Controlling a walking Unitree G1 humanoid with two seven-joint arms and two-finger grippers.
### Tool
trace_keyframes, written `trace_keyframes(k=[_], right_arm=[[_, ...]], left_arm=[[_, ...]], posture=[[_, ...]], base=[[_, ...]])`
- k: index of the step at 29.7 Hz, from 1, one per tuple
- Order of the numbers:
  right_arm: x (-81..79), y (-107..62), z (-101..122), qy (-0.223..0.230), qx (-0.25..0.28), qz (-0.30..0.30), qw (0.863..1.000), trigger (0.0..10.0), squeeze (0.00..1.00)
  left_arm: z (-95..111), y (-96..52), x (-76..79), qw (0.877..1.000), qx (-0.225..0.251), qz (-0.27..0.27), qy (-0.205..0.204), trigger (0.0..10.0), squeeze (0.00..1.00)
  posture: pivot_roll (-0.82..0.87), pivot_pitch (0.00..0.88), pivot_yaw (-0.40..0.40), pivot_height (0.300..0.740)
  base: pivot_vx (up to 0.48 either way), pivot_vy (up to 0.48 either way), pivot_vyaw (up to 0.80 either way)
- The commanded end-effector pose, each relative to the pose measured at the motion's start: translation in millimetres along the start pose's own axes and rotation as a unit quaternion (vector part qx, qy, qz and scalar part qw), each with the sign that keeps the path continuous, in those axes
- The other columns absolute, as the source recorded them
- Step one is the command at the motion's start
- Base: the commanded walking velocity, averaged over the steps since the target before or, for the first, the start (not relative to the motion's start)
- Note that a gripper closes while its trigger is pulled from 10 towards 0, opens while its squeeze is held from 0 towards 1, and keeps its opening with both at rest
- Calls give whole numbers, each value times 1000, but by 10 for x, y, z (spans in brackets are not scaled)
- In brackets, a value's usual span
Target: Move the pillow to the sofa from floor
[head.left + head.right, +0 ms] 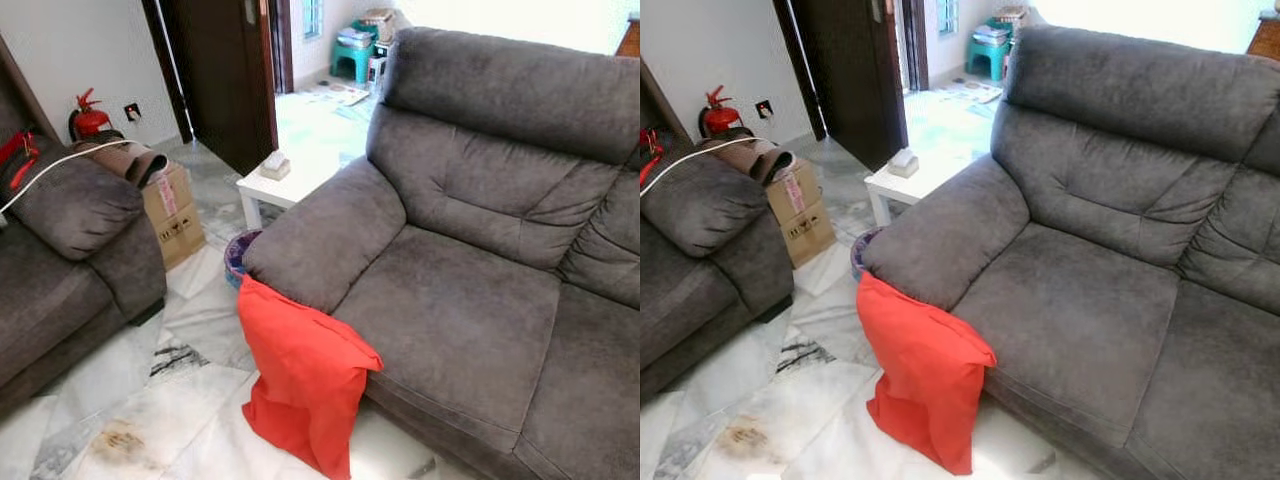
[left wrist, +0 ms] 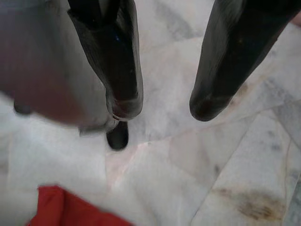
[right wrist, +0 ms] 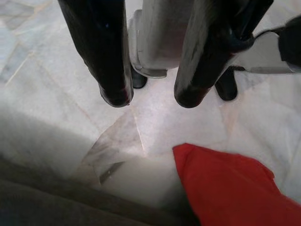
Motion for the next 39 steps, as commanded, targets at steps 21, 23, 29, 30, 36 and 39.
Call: trace_keyframes(k=[21,23,29,30,36,39], right_arm=[[-32,-4,-45,16,-5,5,1000,10000,0],[-35,-3,-46,10,-8,7,1000,10000,0],[-39,-2,-49,6,-10,8,1000,10000,0],[-38,-2,-49,3,-10,8,1000,10000,0],[-34,-2,-46,-2,-10,7,1000,10000,0],[-33,-2,-47,3,-10,6,1000,10000,0]], left_arm=[[-134,-39,-89,1000,-15,3,0,10000,0],[-141,-40,-89,1000,-16,3,0,10000,0],[-157,-43,-84,1000,-18,2,1,10000,0],[-158,-43,-83,1000,-18,2,1,10000,0],[-160,-43,-77,1000,-19,1,0,10000,0],[-159,-42,-76,1000,-19,0,1,10000,0]], posture=[[-47,81,44,740],[-46,81,44,740],[-45,79,45,740],[-45,79,45,740],[-45,78,46,740],[-44,78,46,740]], base=[[63,0,267],[268,0,0],[268,0,0],[266,0,0],[270,0,638],[269,0,267]])
Point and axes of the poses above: a point about 5 cm out from each wrist's last joint towards the gripper, its own y axis pointing out of the wrist towards the gripper, its own z axis along the axis of the wrist's last joint, x = y × z, the point moved 4 cm from there along y, pointing out of the wrist towards the gripper, and after that the axes turned 8 degrees about y, right-handed, at the moved point
